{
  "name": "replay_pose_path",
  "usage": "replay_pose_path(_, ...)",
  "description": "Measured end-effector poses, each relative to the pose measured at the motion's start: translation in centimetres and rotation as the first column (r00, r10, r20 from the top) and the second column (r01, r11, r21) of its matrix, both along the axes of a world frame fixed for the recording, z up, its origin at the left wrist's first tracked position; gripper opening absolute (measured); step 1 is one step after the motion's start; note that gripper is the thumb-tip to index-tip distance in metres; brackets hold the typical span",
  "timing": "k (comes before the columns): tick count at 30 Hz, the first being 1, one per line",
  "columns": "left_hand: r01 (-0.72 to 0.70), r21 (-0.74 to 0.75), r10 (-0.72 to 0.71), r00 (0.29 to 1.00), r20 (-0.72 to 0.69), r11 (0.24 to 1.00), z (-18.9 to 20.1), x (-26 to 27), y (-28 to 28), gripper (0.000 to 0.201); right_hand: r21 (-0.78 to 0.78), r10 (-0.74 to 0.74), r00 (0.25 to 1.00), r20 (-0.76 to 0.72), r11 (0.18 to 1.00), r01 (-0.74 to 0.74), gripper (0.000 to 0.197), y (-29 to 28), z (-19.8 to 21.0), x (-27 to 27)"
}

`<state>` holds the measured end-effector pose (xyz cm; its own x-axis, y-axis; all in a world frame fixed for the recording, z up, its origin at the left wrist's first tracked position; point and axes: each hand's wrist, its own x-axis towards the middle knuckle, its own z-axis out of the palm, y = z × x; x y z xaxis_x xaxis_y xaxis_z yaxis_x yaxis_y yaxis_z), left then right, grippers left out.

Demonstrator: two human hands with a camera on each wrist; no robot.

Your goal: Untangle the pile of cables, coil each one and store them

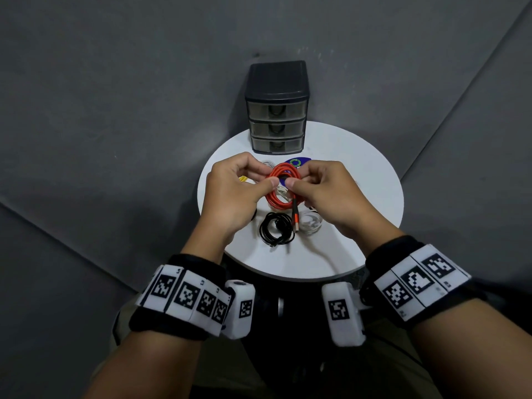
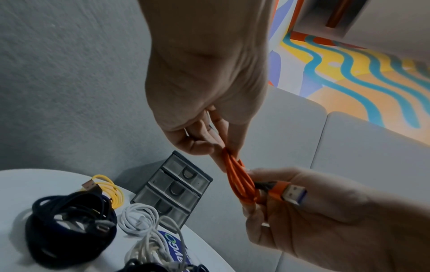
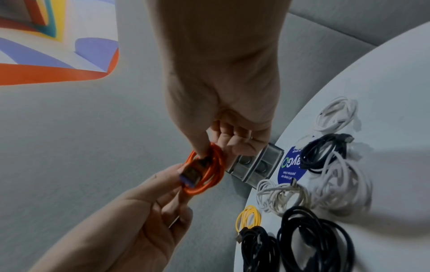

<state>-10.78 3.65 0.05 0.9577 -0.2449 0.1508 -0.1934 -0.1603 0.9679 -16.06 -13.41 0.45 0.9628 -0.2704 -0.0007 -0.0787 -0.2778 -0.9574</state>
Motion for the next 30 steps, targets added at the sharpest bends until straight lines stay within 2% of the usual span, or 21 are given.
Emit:
replay_pose_path(5, -0.013, -0.025, 0.013, 1.0, -0.004, 1.0, -0.7, 0.0, -1.4, 0.016, 0.077, -0.115, 0.993, 0.001, 0.99, 0.115, 0.019, -0.2, -0.6, 0.3)
replay_pose_path(11, -0.048, -0.047, 0.045, 0.997, -0.068, 0.998, -0.8, 0.9, -3.1, 0.012, 0.285, -0.092, 0.996, -0.015, 0.954, 0.092, 0.008, -2.2, 0.4, -0.3)
replay_pose_path(14, 0.023, -0.012, -0.024, 0.993, -0.116, 1.0, -0.8, 1.6, -5.1, 0.015, 0.259, -0.082, 0.995, -0.056, 0.961, 0.093, 0.018, -4.6, 0.7, -0.7)
replay_pose_path(17, 0.144, 0.119, -0.125, 0.98, -0.156, 0.982, -1.3, 2.5, -7.6, 0.021, 0.163, -0.091, 0.986, -0.139, 0.98, 0.113, 0.02, -7.2, 0.5, -0.7)
replay_pose_path(20, 0.298, 0.307, -0.262, 0.953, -0.154, 0.904, -1.6, 3.1, -10.1, 0.023, 0.053, -0.094, 0.96, -0.264, 0.992, 0.112, 0.016, -10.1, 0.0, -0.5)
replay_pose_path(23, 0.439, 0.433, -0.397, 0.898, -0.19, 0.787, -1.0, 3.4, -11.6, 0.012, -0.04, -0.049, 0.912, -0.407, 0.999, 0.036, 0.016, -13.1, -0.2, -0.6)
replay_pose_path(26, 0.452, 0.54, -0.419, 0.888, -0.193, 0.71, -0.7, 4.3, -11.7, 0.01, -0.08, -0.035, 0.841, -0.541, 0.997, -0.011, 0.016, -15.2, -0.7, -1.2)
replay_pose_path(30, 0.411, 0.633, -0.409, 0.899, -0.158, 0.657, -1.5, 5.7, -11.1, 0.006, -0.134, -0.046, 0.776, -0.63, 0.99, -0.05, 0.014, -16.0, -2.3, -1.3)
